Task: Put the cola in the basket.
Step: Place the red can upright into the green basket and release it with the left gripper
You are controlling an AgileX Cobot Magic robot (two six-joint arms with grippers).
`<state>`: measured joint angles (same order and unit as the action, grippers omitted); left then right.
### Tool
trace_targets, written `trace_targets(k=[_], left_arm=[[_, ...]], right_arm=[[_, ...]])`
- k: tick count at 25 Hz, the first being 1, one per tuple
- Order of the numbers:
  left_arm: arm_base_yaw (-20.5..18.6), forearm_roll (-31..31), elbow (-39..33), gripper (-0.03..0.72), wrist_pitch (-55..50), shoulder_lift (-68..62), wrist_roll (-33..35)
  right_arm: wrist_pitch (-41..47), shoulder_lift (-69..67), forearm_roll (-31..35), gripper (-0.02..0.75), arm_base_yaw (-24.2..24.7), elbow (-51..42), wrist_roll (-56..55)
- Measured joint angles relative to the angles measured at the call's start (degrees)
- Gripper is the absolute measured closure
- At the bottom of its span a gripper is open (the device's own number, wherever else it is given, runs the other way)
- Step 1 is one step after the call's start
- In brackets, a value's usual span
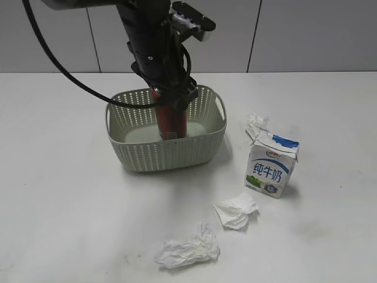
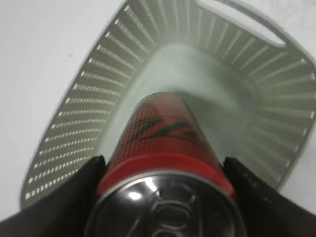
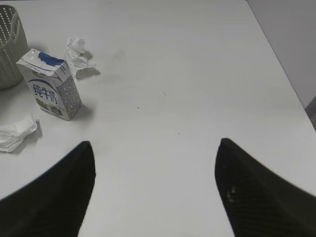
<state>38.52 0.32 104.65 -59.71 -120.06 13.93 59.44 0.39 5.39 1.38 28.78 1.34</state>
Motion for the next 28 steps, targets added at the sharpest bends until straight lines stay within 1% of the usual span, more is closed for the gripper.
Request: trace_targets(k=[4, 12, 13, 15, 16, 20, 28], left_arm=[[0.0, -0.3, 0.0, 0.158, 0.8, -2.4, 0.0], [0.0, -2.0, 0.3, 0.158, 1.1, -2.5, 0.2], [0.0, -2.0, 0.3, 0.143, 1.1, -2.5, 0.2], [0.0, -1.9, 0.3, 0.068, 1.1, -2.5, 0.2], [0.0, -1.6, 0.4, 0.053, 1.1, -2.4, 0.2], [-0.1, -0.8, 0.4, 0.061, 1.0, -0.6, 0.2], [-0.1, 0.3, 0.5, 0.081, -1.2, 7.9, 0.3]], right_arm=[[0.0, 0.0, 0.0, 0.167, 0.0, 0.0, 0.0], [0.0, 0.0, 0.0, 0.167, 0.0, 0.0, 0.1], [0.0, 0.0, 0.0, 0.167, 0.0, 0.0, 0.1], [0.0, 0.0, 0.0, 0.167, 0.0, 0.0, 0.1], [0.0, 0.0, 0.0, 0.167, 0.0, 0.0, 0.1], [0.0, 0.0, 0.0, 0.167, 0.0, 0.0, 0.1], [0.0, 0.0, 0.0, 0.167, 0.0, 0.0, 0.1]])
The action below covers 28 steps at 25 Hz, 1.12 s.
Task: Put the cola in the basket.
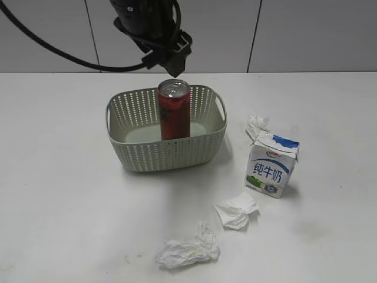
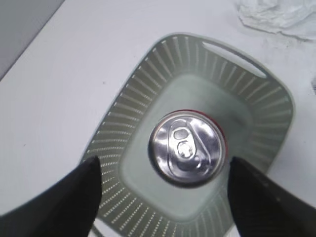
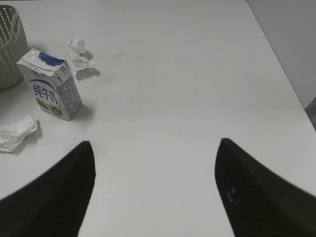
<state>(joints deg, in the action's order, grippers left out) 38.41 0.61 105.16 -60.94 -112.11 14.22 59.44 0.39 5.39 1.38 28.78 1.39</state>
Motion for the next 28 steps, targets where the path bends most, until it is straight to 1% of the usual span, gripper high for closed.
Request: trace_targets(k=[5, 8, 12, 15, 21, 25, 28], left_arm=[[-1.1, -0.6, 0.1, 0.099, -6.9, 3.9, 0.0], [-4.4, -2.7, -0.1, 0.101, -8.5, 5.7, -0.7], [-10.6, -6.1, -3.7, 0.104, -8.7, 9.9, -1.4], [-15.5, -8.5, -9.2, 0.104, -8.7, 14.1, -1.6], [-26.5, -9.4, -25.5, 0.125, -8.7, 24.9, -1.8], [-32.1, -9.4, -37.2, 0.141, -7.9, 35.2, -1.8], [-34.9, -9.4, -45.5, 0.145, -6.1, 43.0, -1.8]], right_arm=[[0.0, 0.0, 0.0, 0.167, 0.0, 0.0, 0.1], [0.0, 0.0, 0.0, 0.167, 0.0, 0.0, 0.1], [0.0, 0.0, 0.0, 0.167, 0.0, 0.0, 0.0], [0.0, 0.0, 0.0, 0.167, 0.0, 0.0, 0.0], [0.0, 0.0, 0.0, 0.167, 0.0, 0.0, 0.0], [0.0, 0.0, 0.0, 0.167, 0.0, 0.0, 0.0], [0.0, 0.0, 0.0, 0.167, 0.0, 0.0, 0.0]])
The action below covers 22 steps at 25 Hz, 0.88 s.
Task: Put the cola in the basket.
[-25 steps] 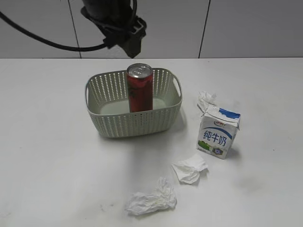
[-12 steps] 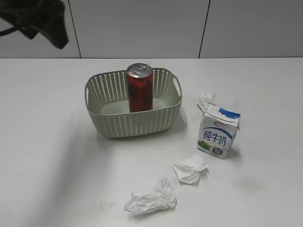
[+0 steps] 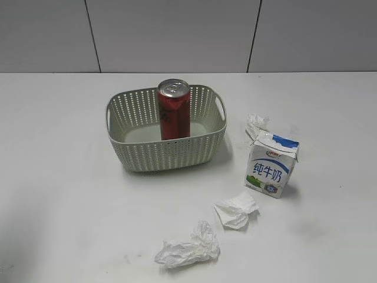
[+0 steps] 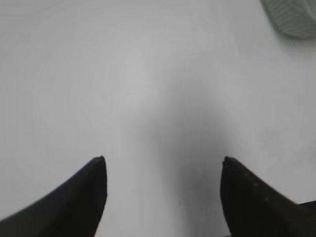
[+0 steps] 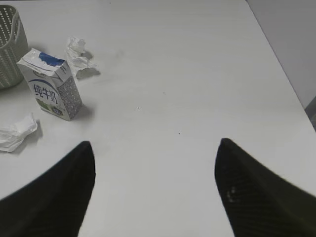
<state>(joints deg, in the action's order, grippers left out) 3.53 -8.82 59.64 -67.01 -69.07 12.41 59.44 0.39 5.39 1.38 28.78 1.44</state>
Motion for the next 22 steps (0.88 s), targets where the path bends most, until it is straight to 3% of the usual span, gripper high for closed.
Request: trace_targets(k=[4, 12, 22], left_arm=[[-2.0, -0.8, -11.2, 0.146, 3.4, 10.4, 0.0], [-2.2, -3.4, -29.0, 0.146, 7.3, 30.1, 0.0], [-2.2, -3.7, -30.3, 0.146, 7.9, 43.7, 0.0]], right_arm=[[0.0, 0.0, 0.0, 0.167, 0.0, 0.0, 0.0], [0.0, 0.0, 0.0, 0.167, 0.0, 0.0, -0.1], [0.0, 0.0, 0.0, 0.167, 0.0, 0.0, -0.1]])
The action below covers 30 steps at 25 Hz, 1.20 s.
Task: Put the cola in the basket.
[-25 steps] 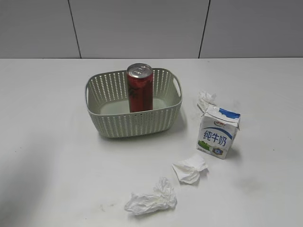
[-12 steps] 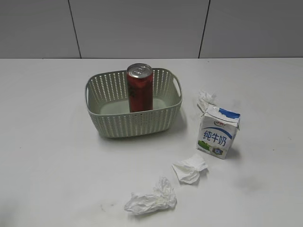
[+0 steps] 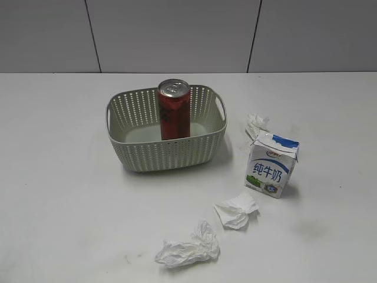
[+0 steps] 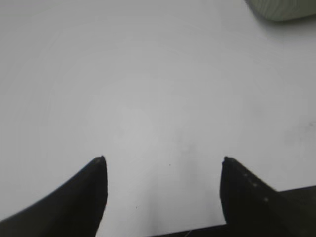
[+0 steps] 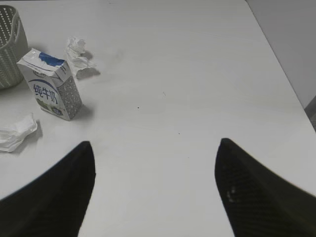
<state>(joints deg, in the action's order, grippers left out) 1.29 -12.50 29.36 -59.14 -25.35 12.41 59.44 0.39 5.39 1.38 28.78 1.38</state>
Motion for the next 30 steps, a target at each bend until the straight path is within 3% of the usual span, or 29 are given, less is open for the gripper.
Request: trace_targets(k=[23, 30], left_arm=[[0.0, 0.0, 0.0, 0.152, 0.0, 23.9, -0.2], [0.0, 0.0, -0.1, 0.162, 0.0, 25.0, -0.2]], right_arm=[[0.0, 0.0, 0.0, 0.167, 0.0, 0.0, 0.0], [0.0, 0.0, 0.0, 0.167, 0.0, 0.0, 0.1]])
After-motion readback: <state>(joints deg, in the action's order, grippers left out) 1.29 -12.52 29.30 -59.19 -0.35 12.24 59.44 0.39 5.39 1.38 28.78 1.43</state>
